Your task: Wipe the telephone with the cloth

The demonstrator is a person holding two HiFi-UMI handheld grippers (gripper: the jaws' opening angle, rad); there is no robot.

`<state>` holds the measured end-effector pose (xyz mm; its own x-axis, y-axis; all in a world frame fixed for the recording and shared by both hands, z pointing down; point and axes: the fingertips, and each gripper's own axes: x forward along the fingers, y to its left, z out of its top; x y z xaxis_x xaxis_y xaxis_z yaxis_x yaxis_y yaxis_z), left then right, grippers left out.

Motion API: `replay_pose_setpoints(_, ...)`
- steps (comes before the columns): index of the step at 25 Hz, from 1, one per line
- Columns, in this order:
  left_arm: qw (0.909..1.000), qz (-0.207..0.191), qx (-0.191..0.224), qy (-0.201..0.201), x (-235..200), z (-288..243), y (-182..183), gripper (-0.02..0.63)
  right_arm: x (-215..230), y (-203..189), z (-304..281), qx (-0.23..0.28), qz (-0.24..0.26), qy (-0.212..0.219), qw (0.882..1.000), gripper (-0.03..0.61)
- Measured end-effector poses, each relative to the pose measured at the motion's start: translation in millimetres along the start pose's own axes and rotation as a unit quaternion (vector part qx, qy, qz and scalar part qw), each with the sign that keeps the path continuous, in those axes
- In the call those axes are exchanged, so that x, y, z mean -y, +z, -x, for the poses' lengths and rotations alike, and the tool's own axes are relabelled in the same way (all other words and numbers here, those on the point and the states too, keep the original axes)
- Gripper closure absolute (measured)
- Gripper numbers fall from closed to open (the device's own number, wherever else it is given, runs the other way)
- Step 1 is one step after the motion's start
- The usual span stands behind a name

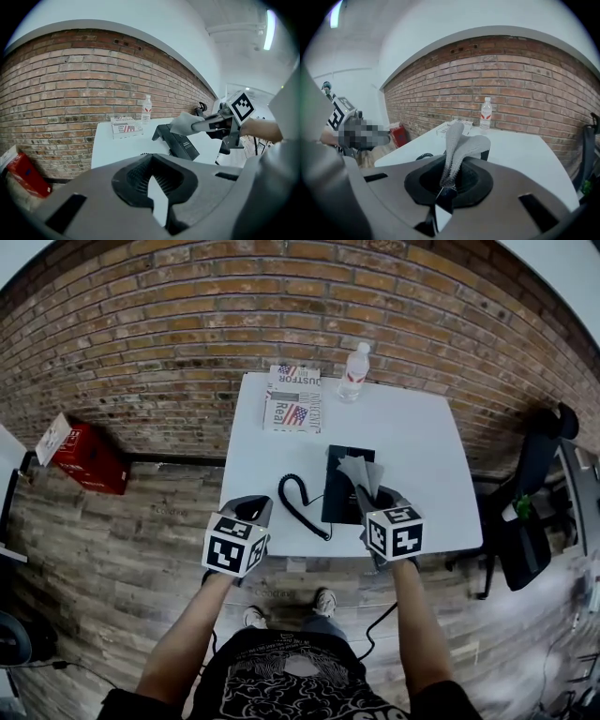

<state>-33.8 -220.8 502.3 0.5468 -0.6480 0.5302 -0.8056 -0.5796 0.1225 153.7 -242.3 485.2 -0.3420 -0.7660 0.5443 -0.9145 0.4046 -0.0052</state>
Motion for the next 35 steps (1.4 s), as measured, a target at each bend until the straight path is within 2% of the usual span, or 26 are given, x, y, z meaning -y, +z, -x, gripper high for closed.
replay_pose_setpoints(7,0.9996,0.017,0.008,0.023,-0.3,-21.8,19.0,0.607,32.7,42.3,-14.2,0.015,0.040,0.016,0.999,0.568)
replay_pose_setpoints(15,0.9981,0.033,0.018,0.048,-4.7,-44.1,34.7,0.607,57.4,65.3,-47.1,-0.001,0.088,0.046,0.995,0.568)
replay_pose_setpoints(19,0.9972,0.041,0.021,0.060,-8.4,-51.8,38.6,0.607,61.0,63.0,-68.1,-0.025,0.112,0.073,0.991,0.568)
replay_pose_setpoints(24,0.9960,0.048,0.026,0.070,-13.6,-57.6,42.4,0.607,59.5,50.0,-90.3,-0.080,0.146,0.119,0.979,0.568)
replay_pose_setpoints(29,0.9949,0.059,0.026,0.078,-19.2,-57.8,38.7,0.607,54.9,39.5,-101.5,-0.117,0.145,0.150,0.971,0.568)
replay_pose_setpoints(35,0.9930,0.071,0.029,0.090,-28.1,-53.8,33.1,0.607,47.8,35.3,-109.8,-0.134,0.133,0.188,0.964,0.568)
